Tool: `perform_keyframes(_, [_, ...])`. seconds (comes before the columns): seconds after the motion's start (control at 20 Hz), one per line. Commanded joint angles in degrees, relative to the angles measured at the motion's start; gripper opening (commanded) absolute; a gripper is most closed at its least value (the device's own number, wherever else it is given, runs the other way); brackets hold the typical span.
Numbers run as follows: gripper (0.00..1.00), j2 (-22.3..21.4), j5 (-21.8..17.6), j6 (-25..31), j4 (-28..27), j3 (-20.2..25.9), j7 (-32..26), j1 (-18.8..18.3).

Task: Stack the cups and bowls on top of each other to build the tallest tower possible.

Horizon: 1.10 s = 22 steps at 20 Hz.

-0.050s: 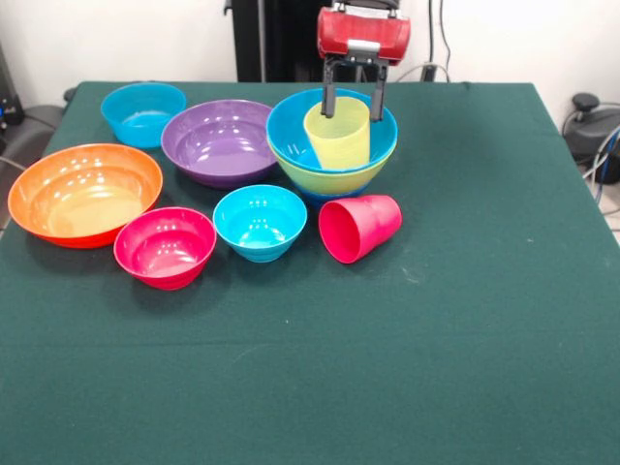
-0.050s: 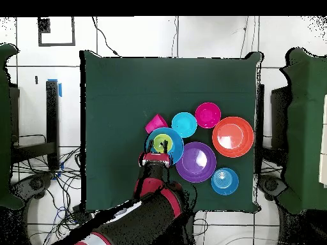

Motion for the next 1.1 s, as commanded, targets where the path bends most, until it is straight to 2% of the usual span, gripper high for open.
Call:
perform_keyframes(0.05, [1.00, -0.6, -0.4, 2.1, 0.7, 5.2, 1.0, -0.5])
perform_keyframes(0.1, [1.00, -0.5, -0.3, 2.2, 0.7, 5.2, 1.0, -0.5])
perform_keyframes(0.15, [0.00, -0.4, -0.1, 2.3, 0.8, 5.3, 1.1, -0.5])
perform_keyframes(0.3, [0.00, -0.2, 0.6, 1.9, 0.9, 5.1, 0.9, -0.2])
perform_keyframes(0.55, [0.00, -1.6, -0.7, 3.6, 0.6, 5.3, 1.2, -0.1])
perform_keyframes(1.1, [0.00, -0.3, 0.4, 3.5, 0.4, 5.0, -0.1, 0.5])
